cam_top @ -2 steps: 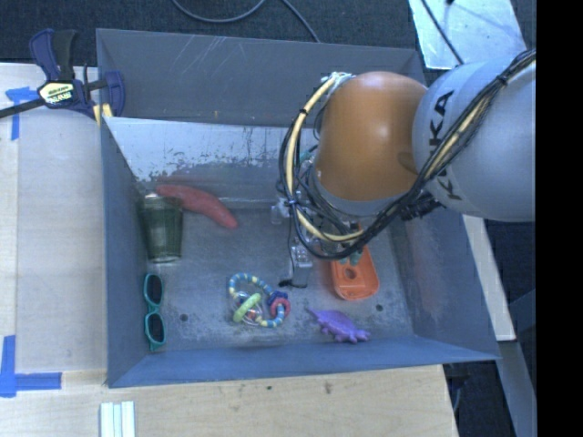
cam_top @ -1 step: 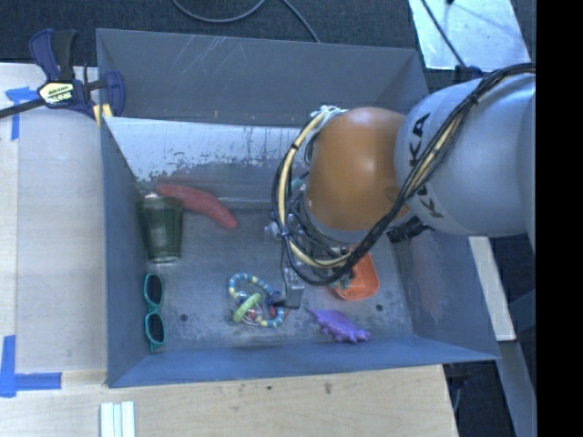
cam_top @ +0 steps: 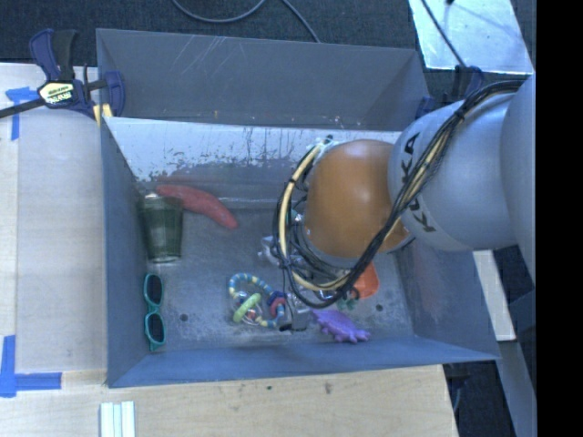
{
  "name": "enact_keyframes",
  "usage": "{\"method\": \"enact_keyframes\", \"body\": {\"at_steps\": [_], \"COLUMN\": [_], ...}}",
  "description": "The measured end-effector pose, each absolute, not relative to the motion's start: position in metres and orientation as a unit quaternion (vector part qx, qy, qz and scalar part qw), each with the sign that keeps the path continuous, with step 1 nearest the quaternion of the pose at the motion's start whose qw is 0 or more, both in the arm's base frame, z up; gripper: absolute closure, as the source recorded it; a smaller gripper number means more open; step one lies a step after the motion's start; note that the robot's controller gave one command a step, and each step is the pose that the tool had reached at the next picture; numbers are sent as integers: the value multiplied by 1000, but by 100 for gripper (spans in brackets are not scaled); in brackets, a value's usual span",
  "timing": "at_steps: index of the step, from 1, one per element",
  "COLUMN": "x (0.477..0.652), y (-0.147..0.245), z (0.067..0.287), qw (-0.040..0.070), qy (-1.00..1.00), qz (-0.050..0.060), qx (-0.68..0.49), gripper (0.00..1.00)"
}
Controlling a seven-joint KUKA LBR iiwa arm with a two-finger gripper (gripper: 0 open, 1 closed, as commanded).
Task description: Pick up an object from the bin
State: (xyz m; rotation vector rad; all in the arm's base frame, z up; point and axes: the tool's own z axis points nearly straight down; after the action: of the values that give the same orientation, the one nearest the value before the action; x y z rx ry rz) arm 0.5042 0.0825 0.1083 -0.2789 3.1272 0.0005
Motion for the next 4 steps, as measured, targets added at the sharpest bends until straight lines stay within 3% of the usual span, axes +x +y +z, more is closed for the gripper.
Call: {"method": "enact_keyframes", "body": {"at_steps": [1, 3, 4], "x": [513, 513, 506], "y": [87, 87, 84], "z": [71, 71, 90], "qw": [5, 4, 5], "qy": [939, 939, 941], "qz": [0, 0, 0], "qx": [-344, -344, -340], "gripper": [100, 100, 100]}}
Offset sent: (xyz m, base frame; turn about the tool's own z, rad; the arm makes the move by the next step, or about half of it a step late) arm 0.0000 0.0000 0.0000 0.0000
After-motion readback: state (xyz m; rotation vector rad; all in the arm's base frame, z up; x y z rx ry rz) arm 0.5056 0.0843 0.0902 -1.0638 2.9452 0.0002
